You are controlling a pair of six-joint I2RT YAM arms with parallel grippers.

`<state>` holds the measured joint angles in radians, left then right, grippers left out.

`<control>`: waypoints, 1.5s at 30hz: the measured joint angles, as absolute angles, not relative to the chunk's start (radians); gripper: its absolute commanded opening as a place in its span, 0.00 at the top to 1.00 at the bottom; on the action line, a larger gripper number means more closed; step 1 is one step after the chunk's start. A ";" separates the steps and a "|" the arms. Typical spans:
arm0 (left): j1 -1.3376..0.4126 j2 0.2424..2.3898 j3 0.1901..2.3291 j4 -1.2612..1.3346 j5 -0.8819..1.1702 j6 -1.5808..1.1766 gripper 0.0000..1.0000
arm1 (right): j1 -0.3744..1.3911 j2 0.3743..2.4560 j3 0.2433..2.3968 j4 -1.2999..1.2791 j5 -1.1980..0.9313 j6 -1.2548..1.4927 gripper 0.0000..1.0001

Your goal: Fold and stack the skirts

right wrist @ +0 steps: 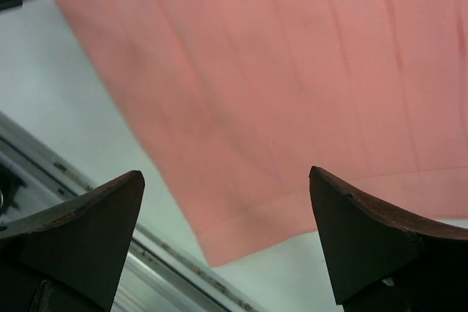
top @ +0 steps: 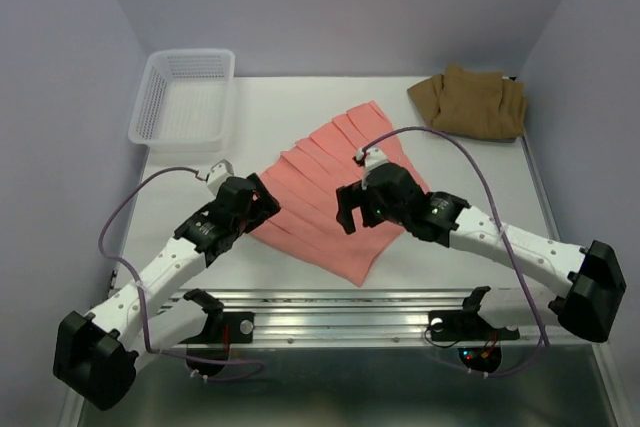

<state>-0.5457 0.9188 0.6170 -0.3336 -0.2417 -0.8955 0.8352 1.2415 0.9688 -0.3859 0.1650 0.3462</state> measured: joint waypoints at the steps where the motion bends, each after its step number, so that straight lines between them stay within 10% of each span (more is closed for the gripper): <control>1: -0.526 0.909 0.609 -0.349 -0.252 -0.904 0.01 | 0.893 1.237 0.962 -0.390 0.181 0.349 0.00; 9: -0.355 0.981 0.555 -0.391 -0.266 -0.914 0.02 | 1.257 1.379 0.947 -0.413 0.316 0.373 0.00; 22: -0.219 1.199 0.521 -0.245 -0.239 -0.837 0.39 | 1.278 1.429 0.947 -0.453 0.339 0.395 0.00; 27: -0.214 1.248 0.530 -0.175 -0.229 -0.809 0.64 | 1.291 1.429 0.947 -0.472 0.341 0.396 0.00; 30: -0.214 1.285 0.543 -0.140 -0.228 -0.802 1.00 | 1.291 1.429 0.947 -0.479 0.343 0.396 0.00; 45: -0.214 1.313 0.565 -0.141 -0.247 -0.777 1.00 | 1.376 1.609 0.959 -0.540 0.399 0.327 0.05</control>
<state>-0.2138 1.3132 0.5648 -0.1406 -0.2470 -0.7769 1.3762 1.6089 0.9592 -0.5404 0.3992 0.3275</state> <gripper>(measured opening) 0.041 0.982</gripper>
